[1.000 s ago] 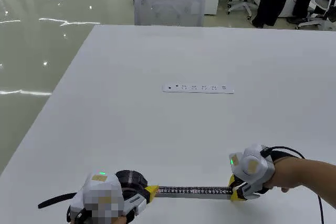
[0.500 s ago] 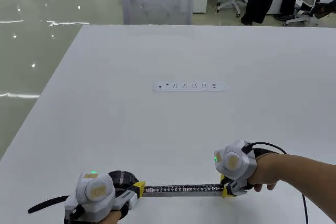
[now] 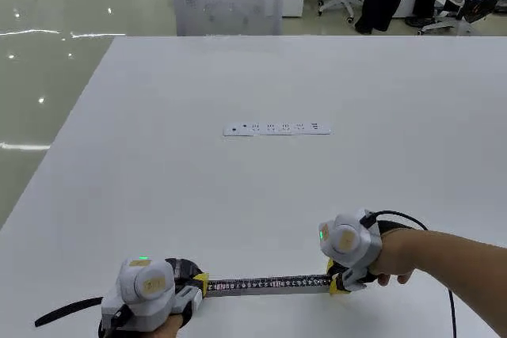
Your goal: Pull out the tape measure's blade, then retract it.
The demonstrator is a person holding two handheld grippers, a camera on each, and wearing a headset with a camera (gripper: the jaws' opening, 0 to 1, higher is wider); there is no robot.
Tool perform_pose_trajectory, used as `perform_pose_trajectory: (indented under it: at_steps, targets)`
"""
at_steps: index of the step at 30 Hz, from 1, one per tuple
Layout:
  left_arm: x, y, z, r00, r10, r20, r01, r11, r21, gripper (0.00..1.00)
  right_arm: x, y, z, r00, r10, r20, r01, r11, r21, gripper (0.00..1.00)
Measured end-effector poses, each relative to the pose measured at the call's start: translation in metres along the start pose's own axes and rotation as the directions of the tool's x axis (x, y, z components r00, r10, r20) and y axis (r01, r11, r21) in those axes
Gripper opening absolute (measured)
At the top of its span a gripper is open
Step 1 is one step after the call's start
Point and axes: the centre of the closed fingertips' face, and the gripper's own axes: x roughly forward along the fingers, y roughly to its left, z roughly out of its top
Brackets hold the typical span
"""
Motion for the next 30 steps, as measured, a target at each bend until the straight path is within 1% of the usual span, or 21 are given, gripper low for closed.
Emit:
perform_pose_trajectory:
  at_steps: [6,8,10,14,16,17,18,19,21,23,30]
  targets:
    - [0.0011,0.0006,-0.0014,0.9998,-0.007,-0.021,0.007,1.000,0.021,0.58,0.0008,-0.0002,-0.0007,1.0000,0.001,0.002,-0.001,1.000,0.002,0.14]
    - [0.0012,0.0009,-0.0017,0.9998,-0.008,-0.018,0.008,1.000,0.028,0.57,0.0010,-0.0001,-0.0009,1.0000,0.000,0.005,0.000,1.000,0.005,0.13]
    - [0.0017,0.0013,-0.0020,0.9998,-0.012,-0.016,0.013,1.000,0.027,0.56,0.0009,-0.0002,-0.0006,0.9999,-0.001,0.011,0.001,1.000,0.005,0.13]
    - [0.0019,0.0012,-0.0021,0.9994,-0.022,-0.028,0.023,0.999,0.026,0.56,0.0005,-0.0003,-0.0004,0.9997,-0.005,0.025,0.004,1.000,0.012,0.14]
    - [0.0018,0.0012,-0.0020,0.9993,-0.026,-0.029,0.027,0.999,0.028,0.56,0.0002,-0.0007,-0.0005,0.9992,-0.006,0.040,0.006,1.000,0.010,0.13]
    - [0.0016,0.0010,-0.0021,0.9991,-0.031,-0.030,0.032,0.999,0.033,0.56,0.0004,-0.0014,0.0015,0.9974,-0.006,0.072,0.003,0.999,0.037,0.13]
    - [0.0015,0.0011,-0.0021,0.9990,-0.034,-0.031,0.035,0.999,0.034,0.56,0.0004,-0.0015,0.0008,0.9959,-0.008,0.090,0.001,0.997,0.075,0.13]
    - [0.0017,0.0012,-0.0020,0.9988,-0.037,-0.032,0.038,0.999,0.033,0.56,0.0000,-0.0016,-0.0005,0.9956,-0.003,0.093,-0.002,0.999,0.049,0.13]
    - [0.0016,0.0011,-0.0020,0.9984,-0.044,-0.035,0.045,0.998,0.037,0.56,-0.0004,0.0002,0.0005,0.9956,-0.001,0.094,-0.004,0.999,0.053,0.13]
    - [0.0013,0.0008,-0.0020,0.9978,-0.053,-0.038,0.055,0.998,0.041,0.56,0.0005,0.0003,0.0011,0.9958,0.003,0.091,-0.007,0.999,0.040,0.14]
    - [0.0004,-0.0001,-0.0025,0.9962,-0.074,-0.047,0.076,0.996,0.047,0.55,0.0000,0.0014,0.0032,0.9949,0.014,0.100,-0.020,0.998,0.063,0.14]
